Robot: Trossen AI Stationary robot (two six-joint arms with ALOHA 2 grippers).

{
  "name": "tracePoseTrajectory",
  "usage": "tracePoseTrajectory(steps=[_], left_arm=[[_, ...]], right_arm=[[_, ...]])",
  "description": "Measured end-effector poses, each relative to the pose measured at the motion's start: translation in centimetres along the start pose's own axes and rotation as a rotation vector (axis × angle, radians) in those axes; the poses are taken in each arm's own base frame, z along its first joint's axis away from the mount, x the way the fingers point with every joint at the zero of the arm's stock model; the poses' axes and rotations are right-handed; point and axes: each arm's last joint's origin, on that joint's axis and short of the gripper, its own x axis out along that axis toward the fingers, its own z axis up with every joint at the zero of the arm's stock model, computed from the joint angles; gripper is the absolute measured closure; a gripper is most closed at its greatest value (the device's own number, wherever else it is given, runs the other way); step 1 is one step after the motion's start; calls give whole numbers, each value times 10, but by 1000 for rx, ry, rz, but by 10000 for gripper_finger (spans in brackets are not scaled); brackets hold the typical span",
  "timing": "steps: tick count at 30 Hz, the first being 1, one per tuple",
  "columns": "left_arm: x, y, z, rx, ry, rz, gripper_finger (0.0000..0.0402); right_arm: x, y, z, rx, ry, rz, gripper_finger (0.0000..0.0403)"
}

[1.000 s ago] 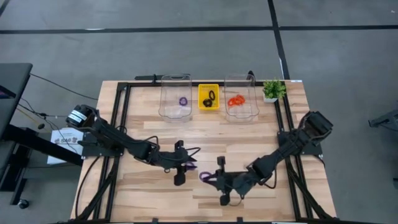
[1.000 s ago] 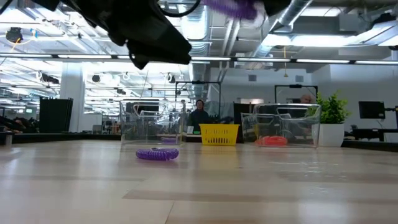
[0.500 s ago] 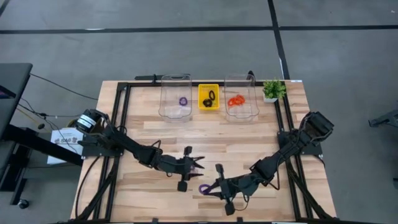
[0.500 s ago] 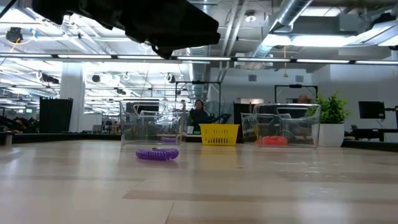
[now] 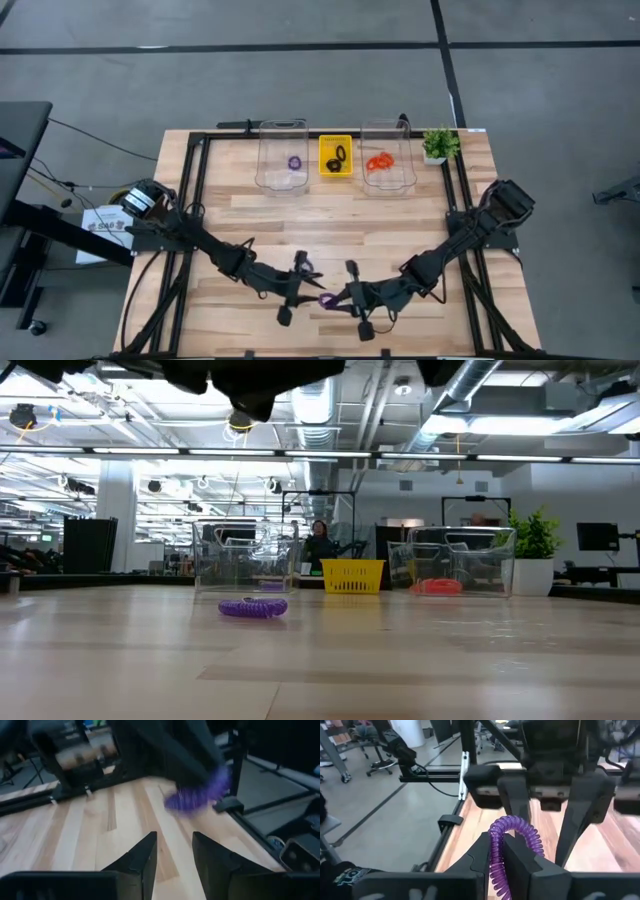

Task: Sort spring keychains
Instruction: Put the right purple spring keychain into the left transparent bin

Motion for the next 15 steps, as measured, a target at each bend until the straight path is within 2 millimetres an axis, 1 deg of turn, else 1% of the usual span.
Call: tracePoseTrajectory(steps=[3, 7, 11, 15], left_arm=[[0, 1, 2, -14, -16, 8, 279], [0, 1, 2, -39, -16, 7, 279], [0, 1, 2, -56, -15, 11, 279], [0, 1, 2, -82, -17, 7, 279]], right_arm=[[7, -2, -7, 13, 4, 8, 370], [16, -10, -15, 48, 29, 15, 376], [18, -16, -16, 55, 46, 1, 373], [17, -12, -16, 54, 35, 6, 369]])
